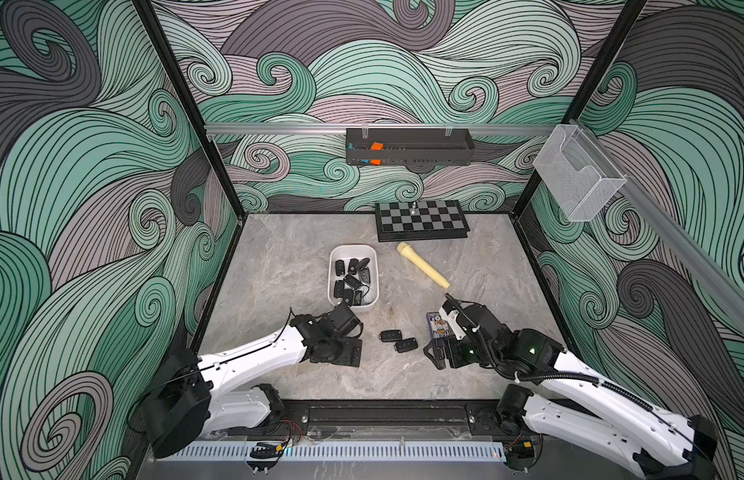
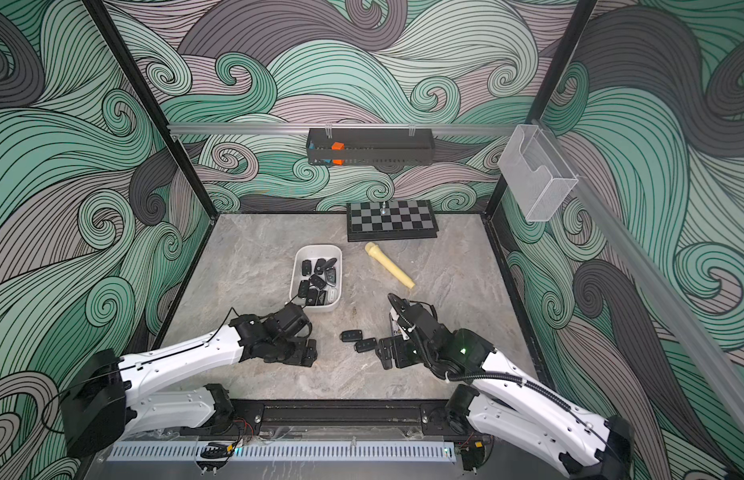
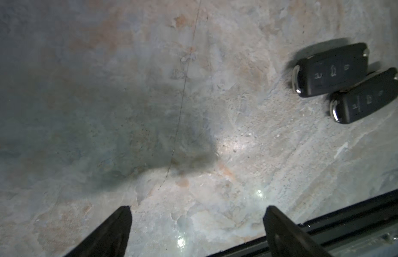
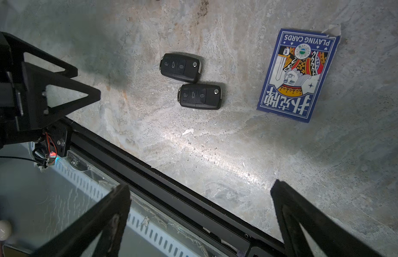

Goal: Place the car key into the storage box
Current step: Pick up the car key from the center of the board.

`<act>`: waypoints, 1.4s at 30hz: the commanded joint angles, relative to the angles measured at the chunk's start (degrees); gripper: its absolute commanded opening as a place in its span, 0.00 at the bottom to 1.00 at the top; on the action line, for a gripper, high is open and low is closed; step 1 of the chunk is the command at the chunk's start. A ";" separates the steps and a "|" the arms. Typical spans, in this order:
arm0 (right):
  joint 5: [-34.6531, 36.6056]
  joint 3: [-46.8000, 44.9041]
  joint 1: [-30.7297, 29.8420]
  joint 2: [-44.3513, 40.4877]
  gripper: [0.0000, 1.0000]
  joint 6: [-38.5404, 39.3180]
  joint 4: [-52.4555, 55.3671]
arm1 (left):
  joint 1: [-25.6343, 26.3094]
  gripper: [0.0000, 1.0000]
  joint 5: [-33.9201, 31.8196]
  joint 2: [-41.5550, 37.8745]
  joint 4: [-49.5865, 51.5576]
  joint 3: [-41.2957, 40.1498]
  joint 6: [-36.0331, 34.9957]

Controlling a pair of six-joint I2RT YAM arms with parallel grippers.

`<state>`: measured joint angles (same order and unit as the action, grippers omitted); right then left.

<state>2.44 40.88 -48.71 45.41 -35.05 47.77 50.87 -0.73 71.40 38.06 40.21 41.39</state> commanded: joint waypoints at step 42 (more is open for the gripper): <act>-0.38 -0.89 3.35 -2.82 0.99 -1.08 -0.01 | 5.90 0.84 -4.34 39.36 1.18 31.77 -12.86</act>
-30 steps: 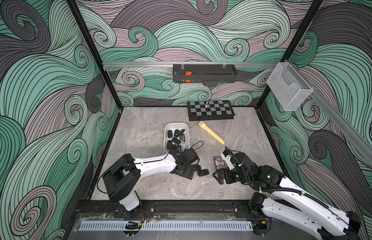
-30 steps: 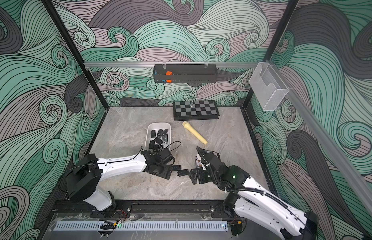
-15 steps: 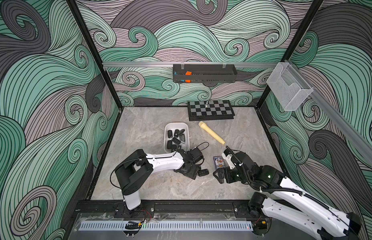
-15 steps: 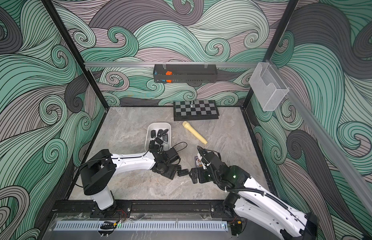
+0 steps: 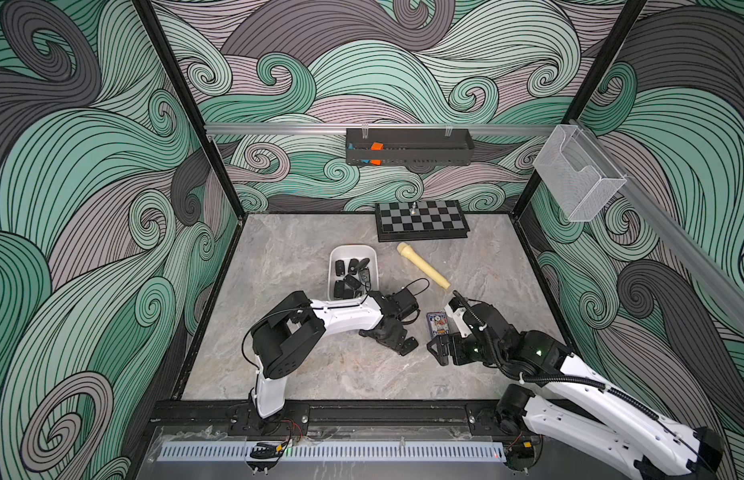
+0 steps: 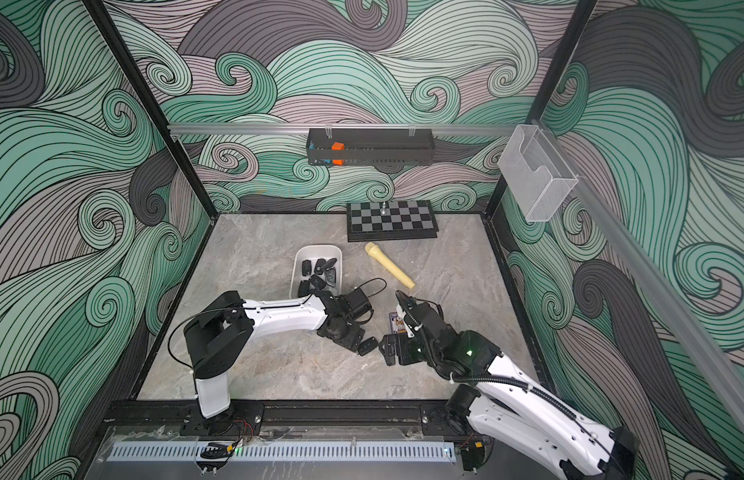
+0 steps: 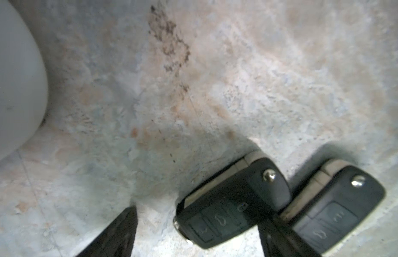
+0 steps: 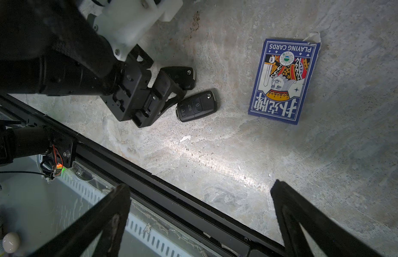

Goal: Place the car key into the storage box
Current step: Pick up the car key from the center of the board.

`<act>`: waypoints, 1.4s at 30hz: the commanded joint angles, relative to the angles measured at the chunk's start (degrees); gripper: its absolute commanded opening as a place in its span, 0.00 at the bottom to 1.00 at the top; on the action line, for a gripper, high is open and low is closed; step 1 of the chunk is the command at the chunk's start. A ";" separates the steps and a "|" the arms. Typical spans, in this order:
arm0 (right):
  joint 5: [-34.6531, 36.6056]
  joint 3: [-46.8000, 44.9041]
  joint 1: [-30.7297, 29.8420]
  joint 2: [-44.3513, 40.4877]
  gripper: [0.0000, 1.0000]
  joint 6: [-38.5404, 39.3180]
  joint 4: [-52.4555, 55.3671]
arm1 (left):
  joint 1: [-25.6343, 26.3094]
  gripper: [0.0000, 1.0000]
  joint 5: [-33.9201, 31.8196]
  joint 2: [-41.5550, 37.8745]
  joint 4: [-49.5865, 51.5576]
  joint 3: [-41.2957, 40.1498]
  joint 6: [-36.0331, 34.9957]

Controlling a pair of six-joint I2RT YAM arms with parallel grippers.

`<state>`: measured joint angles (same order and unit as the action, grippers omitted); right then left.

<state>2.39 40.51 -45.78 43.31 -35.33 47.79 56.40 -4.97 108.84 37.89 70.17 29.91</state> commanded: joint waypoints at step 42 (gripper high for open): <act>-0.21 -0.17 1.91 0.31 0.99 -1.30 -0.12 | 0.29 0.32 2.97 6.86 4.59 6.37 -7.14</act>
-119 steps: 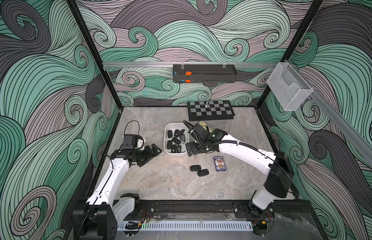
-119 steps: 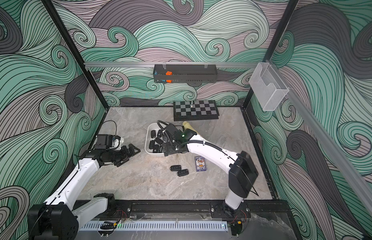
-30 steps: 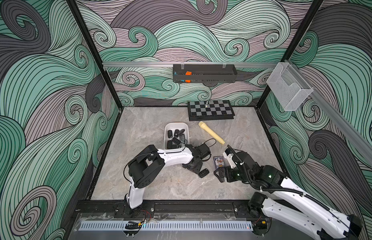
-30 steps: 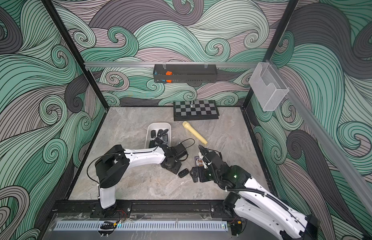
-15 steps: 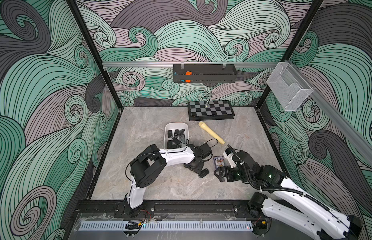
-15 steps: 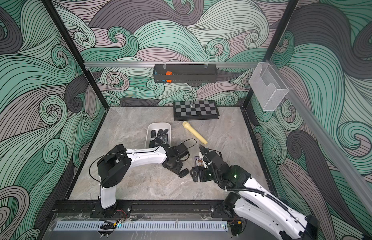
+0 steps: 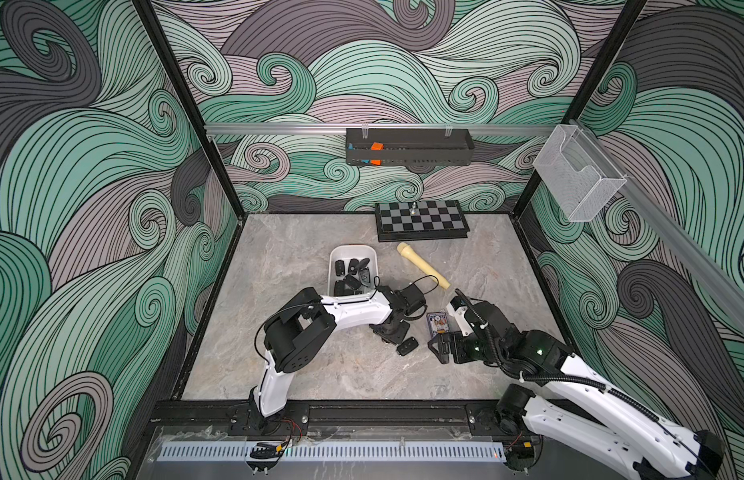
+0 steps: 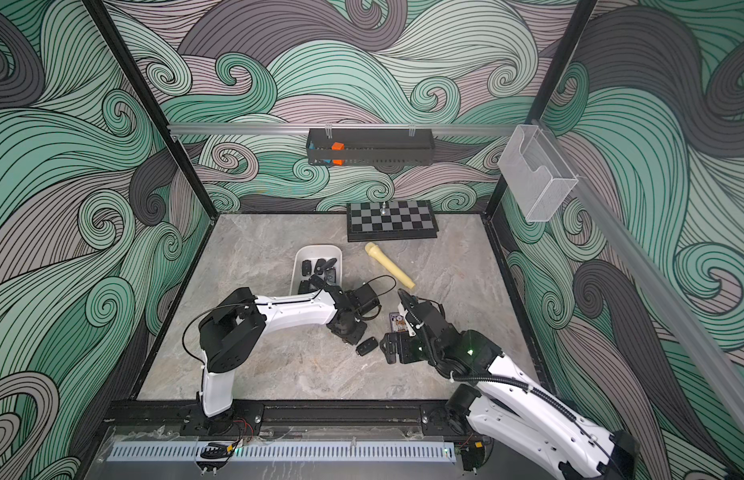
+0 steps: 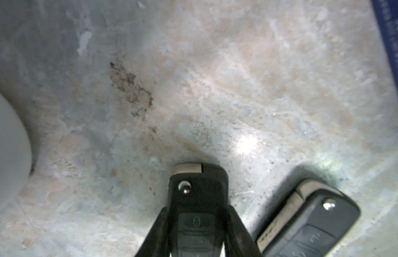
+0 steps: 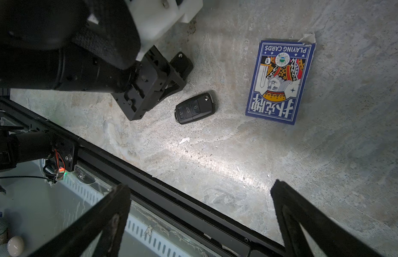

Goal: Place the car key into the storage box
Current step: Pick up the car key from the center of the board, then place the car key in the storage box.

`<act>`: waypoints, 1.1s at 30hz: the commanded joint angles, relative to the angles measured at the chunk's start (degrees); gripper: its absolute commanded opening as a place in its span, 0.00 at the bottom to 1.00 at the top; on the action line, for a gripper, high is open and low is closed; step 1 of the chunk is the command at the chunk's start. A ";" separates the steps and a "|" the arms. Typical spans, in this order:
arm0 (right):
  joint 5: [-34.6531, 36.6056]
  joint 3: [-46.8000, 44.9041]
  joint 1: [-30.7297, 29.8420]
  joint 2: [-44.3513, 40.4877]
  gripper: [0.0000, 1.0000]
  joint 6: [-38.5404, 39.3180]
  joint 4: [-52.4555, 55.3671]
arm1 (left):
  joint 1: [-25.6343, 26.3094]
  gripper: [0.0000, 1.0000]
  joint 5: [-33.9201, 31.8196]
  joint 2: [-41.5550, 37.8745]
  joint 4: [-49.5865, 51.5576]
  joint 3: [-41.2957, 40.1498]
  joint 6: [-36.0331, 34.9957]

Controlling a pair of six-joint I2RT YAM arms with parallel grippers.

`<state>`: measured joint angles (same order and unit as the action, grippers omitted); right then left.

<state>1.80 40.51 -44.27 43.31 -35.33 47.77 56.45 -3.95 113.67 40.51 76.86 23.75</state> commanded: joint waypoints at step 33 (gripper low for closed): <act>3.39 5.17 5.70 16.59 0.99 -0.76 -7.85 | -19.52 0.31 6.63 -21.61 4.22 2.09 -6.14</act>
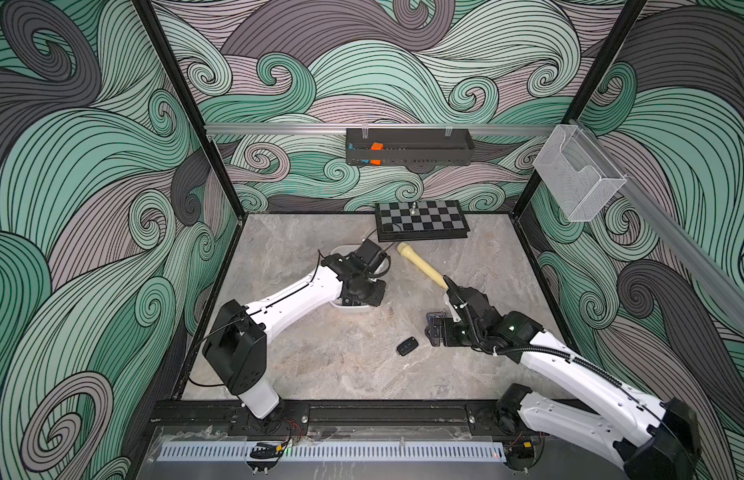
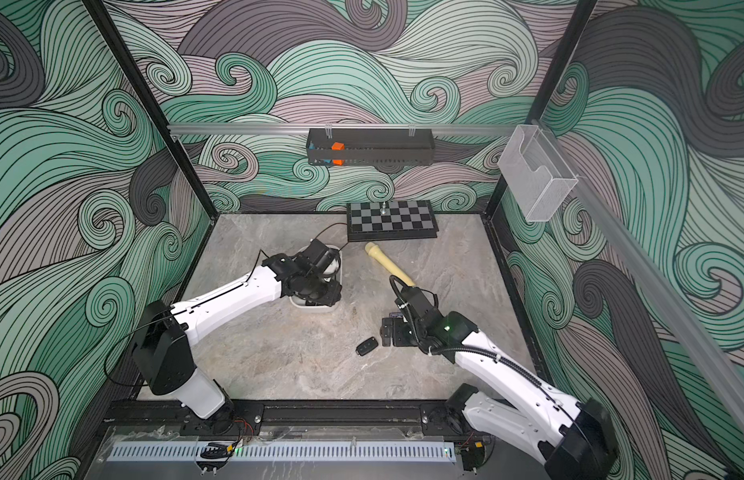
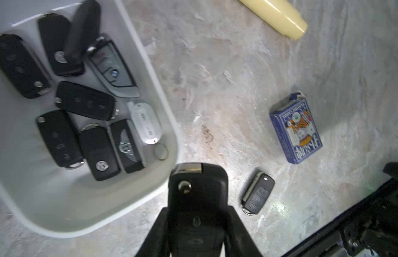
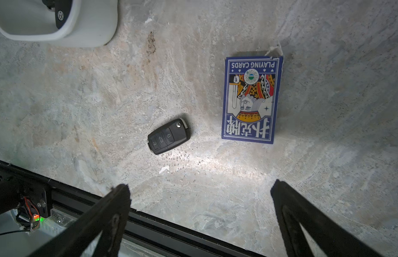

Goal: Place the car key into the storage box
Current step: Place the car key in the storage box.

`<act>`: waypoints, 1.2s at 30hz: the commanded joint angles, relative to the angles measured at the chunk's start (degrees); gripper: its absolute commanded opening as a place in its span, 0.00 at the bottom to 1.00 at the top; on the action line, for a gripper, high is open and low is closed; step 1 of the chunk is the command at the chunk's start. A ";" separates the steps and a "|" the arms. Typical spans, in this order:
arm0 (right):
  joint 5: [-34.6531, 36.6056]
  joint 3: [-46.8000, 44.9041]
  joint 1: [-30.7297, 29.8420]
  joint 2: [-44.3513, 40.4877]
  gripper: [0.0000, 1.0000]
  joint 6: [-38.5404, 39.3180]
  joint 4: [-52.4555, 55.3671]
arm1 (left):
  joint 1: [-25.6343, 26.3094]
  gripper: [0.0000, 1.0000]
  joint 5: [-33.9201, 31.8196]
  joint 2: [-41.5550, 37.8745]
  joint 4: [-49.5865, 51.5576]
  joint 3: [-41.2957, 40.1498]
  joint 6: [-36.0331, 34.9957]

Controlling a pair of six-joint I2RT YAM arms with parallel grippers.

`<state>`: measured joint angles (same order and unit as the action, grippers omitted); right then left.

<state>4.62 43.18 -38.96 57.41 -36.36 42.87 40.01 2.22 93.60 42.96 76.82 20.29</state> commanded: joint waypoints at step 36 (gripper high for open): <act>-4.38 14.41 1.94 17.92 0.99 4.31 -1.75 | -18.60 0.32 -5.73 28.79 4.08 22.31 -0.22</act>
<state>0.69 56.62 -37.52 76.86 -32.67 39.90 21.52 -2.50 121.08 46.30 97.19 18.55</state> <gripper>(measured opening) 0.991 0.356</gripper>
